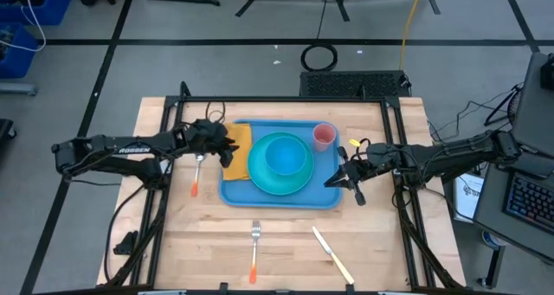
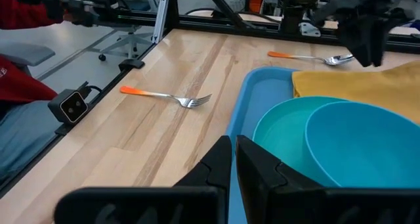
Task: Set up tray
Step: Put the yellow napkin to the left of the green plate on the blue serving tray
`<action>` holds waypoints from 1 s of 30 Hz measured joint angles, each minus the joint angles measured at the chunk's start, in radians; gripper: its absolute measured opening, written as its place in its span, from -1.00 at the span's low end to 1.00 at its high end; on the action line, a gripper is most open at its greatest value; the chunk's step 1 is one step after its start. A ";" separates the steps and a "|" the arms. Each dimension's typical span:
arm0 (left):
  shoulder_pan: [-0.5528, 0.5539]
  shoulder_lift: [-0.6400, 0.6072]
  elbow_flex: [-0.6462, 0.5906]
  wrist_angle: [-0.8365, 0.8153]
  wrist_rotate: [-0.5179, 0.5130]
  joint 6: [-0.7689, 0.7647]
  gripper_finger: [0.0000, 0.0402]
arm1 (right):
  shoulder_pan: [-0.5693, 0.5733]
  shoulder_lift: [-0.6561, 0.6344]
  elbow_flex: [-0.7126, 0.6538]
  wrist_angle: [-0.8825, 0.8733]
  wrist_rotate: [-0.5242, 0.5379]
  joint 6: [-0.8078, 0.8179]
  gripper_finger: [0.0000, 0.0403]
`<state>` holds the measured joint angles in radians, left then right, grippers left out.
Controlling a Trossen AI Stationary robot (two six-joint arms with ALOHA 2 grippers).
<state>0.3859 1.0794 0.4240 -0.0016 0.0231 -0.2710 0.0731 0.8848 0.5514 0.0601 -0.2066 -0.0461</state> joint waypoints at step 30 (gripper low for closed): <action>-0.112 0.351 -0.002 0.167 0.109 -0.169 -1.00 | 0.000 0.000 0.000 0.026 0.000 -0.009 -0.94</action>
<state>0.2736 1.4305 0.4225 0.1655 0.1326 -0.4400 0.0727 0.8848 0.5514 0.0864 -0.2062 -0.0550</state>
